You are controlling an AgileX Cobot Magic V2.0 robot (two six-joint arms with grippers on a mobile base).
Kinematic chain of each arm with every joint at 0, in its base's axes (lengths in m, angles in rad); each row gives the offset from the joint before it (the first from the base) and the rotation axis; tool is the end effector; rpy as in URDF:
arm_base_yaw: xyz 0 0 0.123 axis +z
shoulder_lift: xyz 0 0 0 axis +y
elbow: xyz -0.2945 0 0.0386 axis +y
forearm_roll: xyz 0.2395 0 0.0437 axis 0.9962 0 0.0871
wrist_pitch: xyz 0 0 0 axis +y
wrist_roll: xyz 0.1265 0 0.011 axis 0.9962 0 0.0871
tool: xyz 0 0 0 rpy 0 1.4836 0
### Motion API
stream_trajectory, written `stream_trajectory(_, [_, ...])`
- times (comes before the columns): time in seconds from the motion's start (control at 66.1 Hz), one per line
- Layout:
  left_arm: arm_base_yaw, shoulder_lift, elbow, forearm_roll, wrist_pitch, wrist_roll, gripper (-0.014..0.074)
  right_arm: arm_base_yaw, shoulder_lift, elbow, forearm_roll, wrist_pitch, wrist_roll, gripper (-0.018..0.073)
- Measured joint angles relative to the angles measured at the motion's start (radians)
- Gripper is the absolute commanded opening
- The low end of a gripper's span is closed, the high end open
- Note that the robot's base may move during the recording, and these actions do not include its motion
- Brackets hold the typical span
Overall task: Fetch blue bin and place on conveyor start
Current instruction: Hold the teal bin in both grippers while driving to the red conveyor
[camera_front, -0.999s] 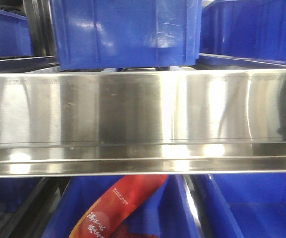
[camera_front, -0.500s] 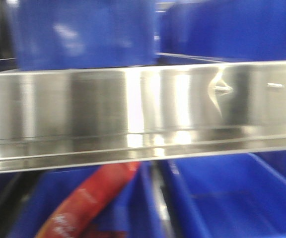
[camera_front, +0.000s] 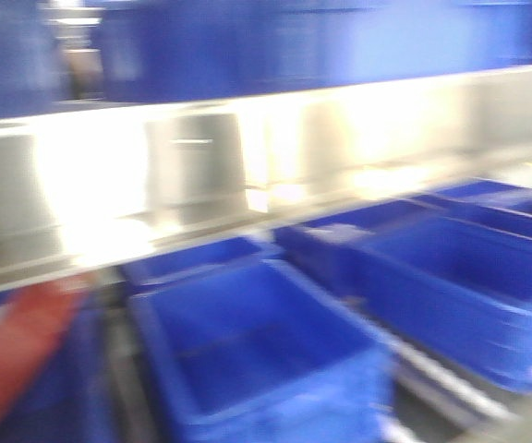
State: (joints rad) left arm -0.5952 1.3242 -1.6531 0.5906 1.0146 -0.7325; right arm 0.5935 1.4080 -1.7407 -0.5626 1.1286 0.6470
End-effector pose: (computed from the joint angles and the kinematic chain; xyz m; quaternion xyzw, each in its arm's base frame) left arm 0.2619 -0.1048 0.4819 -0.0377 0.8453 -0.0468 0.5309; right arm 0.2760 0.1123 0.4729 0.0203 0.8726 0.0074 0.4880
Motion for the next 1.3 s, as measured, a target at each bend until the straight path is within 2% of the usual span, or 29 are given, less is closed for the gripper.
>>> stream_trajectory(0.348, [-0.001, 0.007, 0.0, -0.007, -0.01, 0.0, -0.0111, 0.002, 0.0, 0.0, -0.032, -0.001, 0.0, -0.0162])
stream_trajectory(1.302, [-0.002, 0.007, 0.0, -0.007, -0.01, 0.0, -0.0111, 0.002, 0.0, 0.0, -0.033, -0.001, 0.0, -0.0162])
